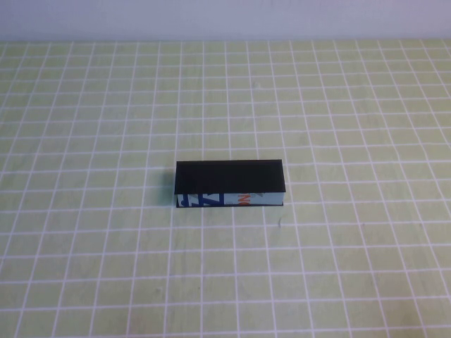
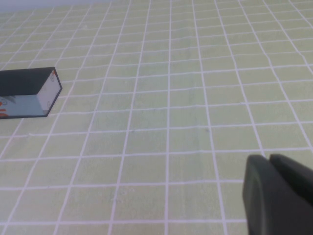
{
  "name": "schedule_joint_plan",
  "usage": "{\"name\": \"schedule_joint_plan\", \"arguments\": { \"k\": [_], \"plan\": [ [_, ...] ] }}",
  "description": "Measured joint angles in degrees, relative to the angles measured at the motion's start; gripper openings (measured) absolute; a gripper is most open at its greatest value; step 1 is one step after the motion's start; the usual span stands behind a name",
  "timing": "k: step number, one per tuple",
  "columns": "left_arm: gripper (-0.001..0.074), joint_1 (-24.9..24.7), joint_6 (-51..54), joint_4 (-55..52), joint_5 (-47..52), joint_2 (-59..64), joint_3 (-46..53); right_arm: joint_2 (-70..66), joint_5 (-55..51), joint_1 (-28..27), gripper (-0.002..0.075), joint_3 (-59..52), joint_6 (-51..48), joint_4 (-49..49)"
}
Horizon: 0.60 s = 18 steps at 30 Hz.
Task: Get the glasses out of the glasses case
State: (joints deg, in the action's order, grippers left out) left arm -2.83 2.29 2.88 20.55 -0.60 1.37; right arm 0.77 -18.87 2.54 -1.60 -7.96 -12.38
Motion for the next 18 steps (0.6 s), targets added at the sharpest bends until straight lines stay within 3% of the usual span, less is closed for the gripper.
{"name": "schedule_joint_plan", "arguments": {
  "k": [13,18],
  "plan": [
    [-0.0002,0.00,0.00,4.57,-0.82,0.00,0.00,0.00,0.00,0.00,-0.0018,0.00,0.00,0.00],
    [-0.0002,0.00,0.00,15.22,-4.03,0.00,0.00,0.00,0.00,0.00,-0.0018,0.00,0.00,0.00]
  ]
}}
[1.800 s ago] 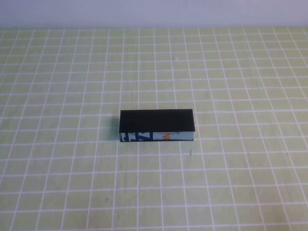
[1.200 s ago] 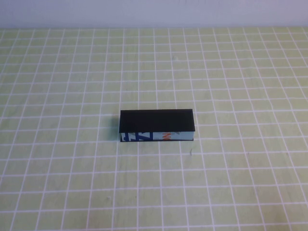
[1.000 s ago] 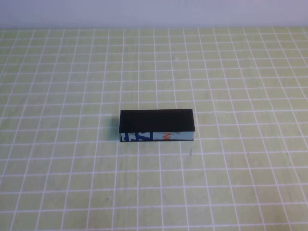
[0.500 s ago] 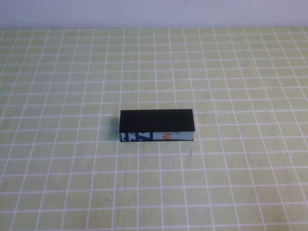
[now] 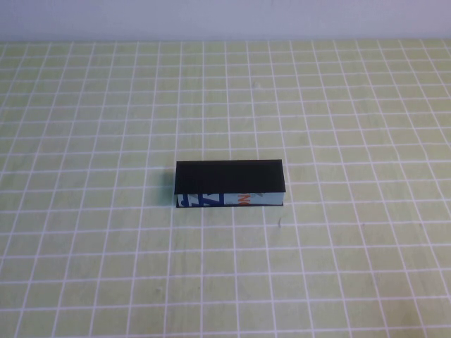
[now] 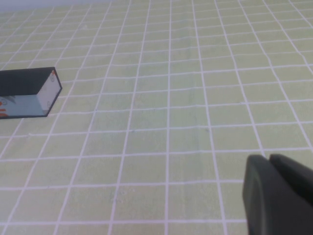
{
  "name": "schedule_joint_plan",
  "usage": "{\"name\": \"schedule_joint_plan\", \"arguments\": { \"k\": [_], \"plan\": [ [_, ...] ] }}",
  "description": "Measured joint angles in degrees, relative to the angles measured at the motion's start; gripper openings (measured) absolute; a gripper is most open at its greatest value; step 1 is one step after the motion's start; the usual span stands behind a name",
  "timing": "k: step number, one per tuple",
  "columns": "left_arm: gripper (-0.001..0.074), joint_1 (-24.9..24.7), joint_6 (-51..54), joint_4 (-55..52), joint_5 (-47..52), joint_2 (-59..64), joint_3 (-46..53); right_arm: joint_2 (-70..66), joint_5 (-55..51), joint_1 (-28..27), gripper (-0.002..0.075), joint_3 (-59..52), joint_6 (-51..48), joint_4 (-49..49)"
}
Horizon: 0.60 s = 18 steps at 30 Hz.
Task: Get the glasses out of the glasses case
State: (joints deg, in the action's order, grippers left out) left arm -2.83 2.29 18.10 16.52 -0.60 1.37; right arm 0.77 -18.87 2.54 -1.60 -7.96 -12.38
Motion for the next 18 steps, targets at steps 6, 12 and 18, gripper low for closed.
{"name": "schedule_joint_plan", "arguments": {
  "k": [6,12,18],
  "plan": [
    [-0.0002,0.00,-0.09,16.60,-7.76,0.00,0.00,0.00,0.00,0.00,-0.0018,0.00,0.00,0.00],
    [-0.0002,0.00,-0.84,21.01,-8.87,0.18,0.00,0.00,0.00,0.00,-0.0018,0.00,0.00,0.00],
    [-0.0002,0.00,1.03,21.97,5.53,11.00,-8.54,0.00,0.00,0.00,-0.0018,0.00,0.00,0.00]
  ]
}}
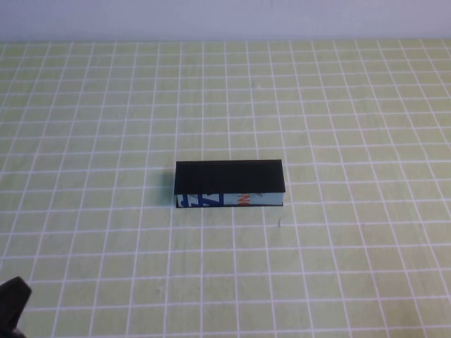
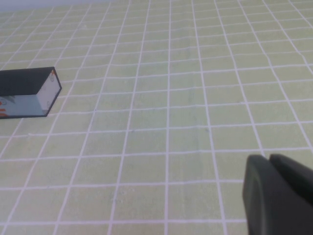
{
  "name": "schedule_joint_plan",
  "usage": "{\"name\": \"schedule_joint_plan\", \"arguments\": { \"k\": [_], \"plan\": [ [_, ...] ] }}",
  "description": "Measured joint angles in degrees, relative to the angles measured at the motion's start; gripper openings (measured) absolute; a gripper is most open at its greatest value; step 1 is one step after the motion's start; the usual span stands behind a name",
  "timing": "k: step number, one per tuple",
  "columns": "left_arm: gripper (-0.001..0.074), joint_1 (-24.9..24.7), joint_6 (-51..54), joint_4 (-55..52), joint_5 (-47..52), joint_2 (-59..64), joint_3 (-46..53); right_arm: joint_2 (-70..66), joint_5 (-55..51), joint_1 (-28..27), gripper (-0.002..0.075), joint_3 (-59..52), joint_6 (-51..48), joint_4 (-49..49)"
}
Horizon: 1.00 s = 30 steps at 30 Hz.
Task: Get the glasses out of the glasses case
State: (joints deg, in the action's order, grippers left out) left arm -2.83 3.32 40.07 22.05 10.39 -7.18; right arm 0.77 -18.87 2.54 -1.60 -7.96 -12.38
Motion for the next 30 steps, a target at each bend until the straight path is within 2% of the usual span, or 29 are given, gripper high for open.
{"name": "schedule_joint_plan", "arguments": {
  "k": [6,13,19,25,30],
  "plan": [
    [-0.0002,0.00,9.20,-0.31,15.56,17.39,-13.76,0.00,0.00,0.00,-0.0018,0.00,0.00,0.00],
    [-0.0002,0.00,21.68,-0.65,24.80,37.78,-28.05,0.00,0.00,0.00,-0.0018,0.00,0.00,0.00],
    [-0.0002,-0.53,28.32,0.91,25.31,55.11,-39.66,0.00,0.00,0.00,-0.0018,0.00,0.00,0.00],
    [-0.0002,-6.30,32.86,2.93,19.38,71.15,-49.26,0.00,0.00,0.00,-0.0018,0.00,0.00,0.00],
    [-0.0002,-9.97,35.29,3.98,18.43,82.62,-57.91,0.00,0.00,0.00,-0.0018,0.00,0.00,0.00]
  ]
}}
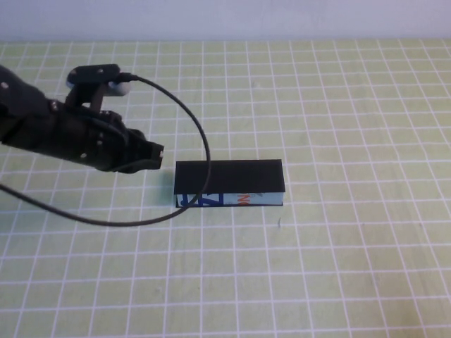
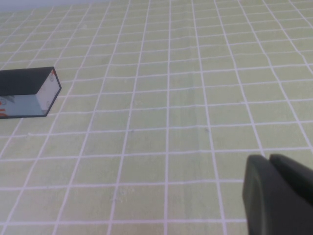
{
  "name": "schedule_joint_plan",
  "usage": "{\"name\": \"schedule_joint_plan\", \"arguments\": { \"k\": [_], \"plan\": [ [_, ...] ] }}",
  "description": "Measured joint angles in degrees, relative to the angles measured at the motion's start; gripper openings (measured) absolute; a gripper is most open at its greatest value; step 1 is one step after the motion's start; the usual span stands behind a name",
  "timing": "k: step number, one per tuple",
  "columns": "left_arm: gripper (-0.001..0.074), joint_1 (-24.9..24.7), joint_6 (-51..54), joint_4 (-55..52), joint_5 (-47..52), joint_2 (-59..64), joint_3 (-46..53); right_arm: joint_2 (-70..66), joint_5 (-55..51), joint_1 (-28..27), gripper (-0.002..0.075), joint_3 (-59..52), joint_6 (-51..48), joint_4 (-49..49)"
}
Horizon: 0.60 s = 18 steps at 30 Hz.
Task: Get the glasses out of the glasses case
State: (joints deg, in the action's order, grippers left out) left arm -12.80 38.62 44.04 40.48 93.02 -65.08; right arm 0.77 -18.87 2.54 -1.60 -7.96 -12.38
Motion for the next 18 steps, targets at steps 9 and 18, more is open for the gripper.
{"name": "schedule_joint_plan", "arguments": {
  "k": [9,18],
  "plan": [
    [-0.0002,-0.66,3.97,3.89,4.13,16.77,-16.36,0.00,0.00,0.00,-0.0018,0.00,0.00,0.00],
    [-0.0002,-0.66,4.20,3.98,7.29,26.63,-25.60,0.00,0.16,0.00,-0.0018,0.00,0.00,0.00]
  ]
}}
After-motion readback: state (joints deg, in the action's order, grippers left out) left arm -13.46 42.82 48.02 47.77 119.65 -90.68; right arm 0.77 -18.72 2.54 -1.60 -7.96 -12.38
